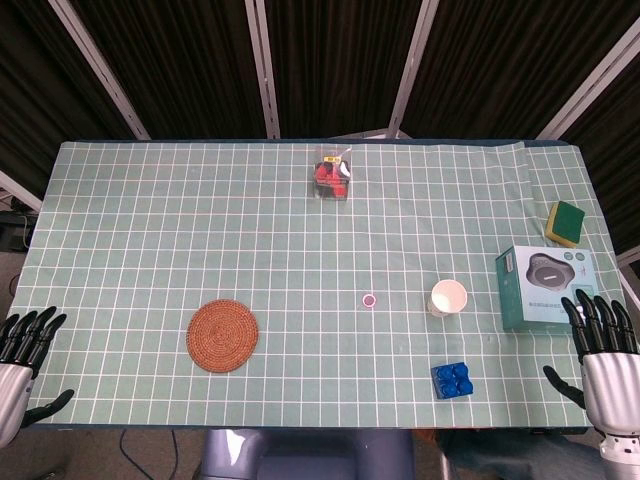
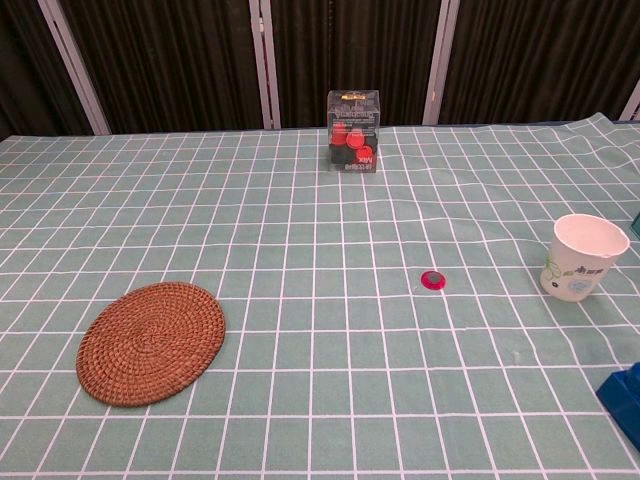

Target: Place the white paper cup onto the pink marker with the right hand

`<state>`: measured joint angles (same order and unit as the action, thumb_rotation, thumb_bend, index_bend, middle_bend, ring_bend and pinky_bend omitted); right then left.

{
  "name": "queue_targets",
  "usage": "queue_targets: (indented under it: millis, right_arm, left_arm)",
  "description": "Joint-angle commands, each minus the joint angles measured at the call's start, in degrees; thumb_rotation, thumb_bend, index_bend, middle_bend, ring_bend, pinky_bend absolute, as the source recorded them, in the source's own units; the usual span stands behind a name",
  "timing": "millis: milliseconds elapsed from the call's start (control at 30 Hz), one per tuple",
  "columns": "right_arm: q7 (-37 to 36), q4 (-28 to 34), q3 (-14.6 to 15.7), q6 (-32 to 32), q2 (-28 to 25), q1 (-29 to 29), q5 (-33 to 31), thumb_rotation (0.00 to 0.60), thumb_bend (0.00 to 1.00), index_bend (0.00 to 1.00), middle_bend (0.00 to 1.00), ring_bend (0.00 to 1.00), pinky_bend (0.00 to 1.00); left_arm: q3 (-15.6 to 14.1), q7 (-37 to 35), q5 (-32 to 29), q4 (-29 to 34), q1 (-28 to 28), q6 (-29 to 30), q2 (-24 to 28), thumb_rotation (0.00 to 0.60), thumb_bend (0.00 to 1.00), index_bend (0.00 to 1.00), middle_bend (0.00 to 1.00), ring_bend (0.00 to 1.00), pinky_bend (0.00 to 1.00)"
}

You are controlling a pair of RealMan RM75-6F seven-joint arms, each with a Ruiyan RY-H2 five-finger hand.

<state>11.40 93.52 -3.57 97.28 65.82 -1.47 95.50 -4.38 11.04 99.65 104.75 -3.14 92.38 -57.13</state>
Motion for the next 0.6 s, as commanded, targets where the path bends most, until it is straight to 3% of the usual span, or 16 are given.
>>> queue_targets:
  millis: [33, 333, 600]
  right_arm:
    - [0.07, 0.01, 0.02, -0.10, 0.00, 0.02, -0.02, 0.600, 0.00, 0.00, 0.00, 0.00, 0.00]
    - [2.49, 0.40, -0.18, -3.95, -0.34, 2.57, 0.85, 0.600, 0.00, 0.00, 0.00, 0.00, 0.00]
    - [16.36, 6.28, -2.36, -23.76, -2.74, 15.10, 1.42, 0.600, 0.00, 0.00, 0.00, 0.00, 0.00]
  left_arm:
    - [0.02, -0.09, -0.06, -0.04, 0.00, -0.01, 0.00, 0.600, 0.00, 0.00, 0.00, 0.00, 0.00]
    - [0.67, 0.23, -0.98, -0.05, 0.21, -0.18, -0.31, 0.600, 0.00, 0.00, 0.00, 0.00, 0.00]
    - [2.35, 2.55, -2.65, -0.76, 1.62, -1.75, -2.39, 0.600, 0.00, 0.00, 0.00, 0.00, 0.00]
